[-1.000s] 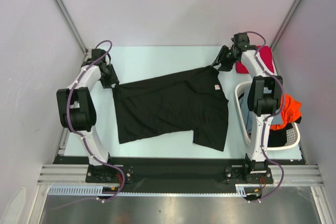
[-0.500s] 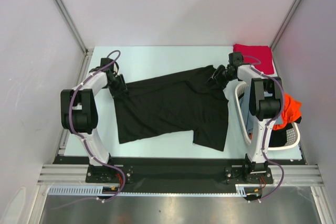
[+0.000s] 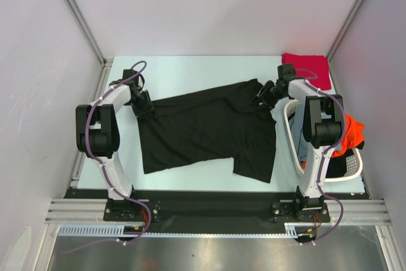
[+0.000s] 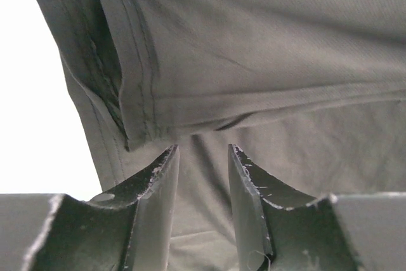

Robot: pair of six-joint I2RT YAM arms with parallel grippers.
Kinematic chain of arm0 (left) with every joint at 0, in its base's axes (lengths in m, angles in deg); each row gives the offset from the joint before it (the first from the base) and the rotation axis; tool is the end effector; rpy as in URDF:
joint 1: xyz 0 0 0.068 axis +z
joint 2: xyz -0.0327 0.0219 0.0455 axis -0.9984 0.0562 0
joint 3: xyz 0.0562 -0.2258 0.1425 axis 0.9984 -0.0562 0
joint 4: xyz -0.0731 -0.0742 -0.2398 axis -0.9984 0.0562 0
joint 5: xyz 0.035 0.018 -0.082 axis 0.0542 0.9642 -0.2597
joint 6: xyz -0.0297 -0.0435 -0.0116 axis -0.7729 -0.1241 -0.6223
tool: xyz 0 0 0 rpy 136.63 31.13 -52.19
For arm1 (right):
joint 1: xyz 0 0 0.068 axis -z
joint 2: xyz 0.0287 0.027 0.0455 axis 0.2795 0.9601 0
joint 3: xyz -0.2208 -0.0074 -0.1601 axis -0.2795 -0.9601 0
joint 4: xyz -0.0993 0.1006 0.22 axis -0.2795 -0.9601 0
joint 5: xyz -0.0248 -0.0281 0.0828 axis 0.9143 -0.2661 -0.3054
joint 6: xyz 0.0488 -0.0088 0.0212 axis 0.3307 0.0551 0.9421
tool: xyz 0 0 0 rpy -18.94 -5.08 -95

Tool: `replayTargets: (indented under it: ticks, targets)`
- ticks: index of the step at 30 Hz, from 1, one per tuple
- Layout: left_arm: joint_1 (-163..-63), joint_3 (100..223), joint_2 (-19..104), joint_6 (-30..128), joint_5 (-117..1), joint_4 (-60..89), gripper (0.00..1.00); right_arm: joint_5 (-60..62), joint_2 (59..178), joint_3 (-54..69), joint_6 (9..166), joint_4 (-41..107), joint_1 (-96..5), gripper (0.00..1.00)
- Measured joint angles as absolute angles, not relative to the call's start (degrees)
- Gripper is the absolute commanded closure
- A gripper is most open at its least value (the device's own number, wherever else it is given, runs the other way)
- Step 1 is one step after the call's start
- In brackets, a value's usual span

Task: Fold and stack the t-shirts
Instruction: Fold the tshirt

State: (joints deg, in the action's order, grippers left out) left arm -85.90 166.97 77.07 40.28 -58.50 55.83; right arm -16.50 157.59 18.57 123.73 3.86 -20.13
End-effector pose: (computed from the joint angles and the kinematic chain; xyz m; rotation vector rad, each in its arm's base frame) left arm 0.3845 0.0005 0.1802 -0.4873 2.7836 -0.2902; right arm 0.4368 0.0448 0.1618 0.7822 2.6547 0.8227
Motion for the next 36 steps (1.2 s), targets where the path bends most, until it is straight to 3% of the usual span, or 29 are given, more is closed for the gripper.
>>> replayTargets:
  ticks: [11,22,29,36]
  targets:
    - [-85.9,167.8,77.7,41.0,-57.5,55.9,0.62,-16.5,156.4,16.5,123.7,3.1,-20.2,0.55]
    - [-85.9,169.4,78.8,41.8,-57.5,56.7,0.60,-16.2,156.4,16.1,122.8,2.6,-20.5,0.58]
    - [-85.9,169.7,78.8,42.9,-55.5,57.2,0.52,-15.2,156.3,14.2,121.3,2.1,-20.5,0.57]
    - [-85.9,168.3,78.3,43.2,-52.5,55.6,0.53,-15.2,156.3,14.6,121.2,2.0,-20.7,0.57]
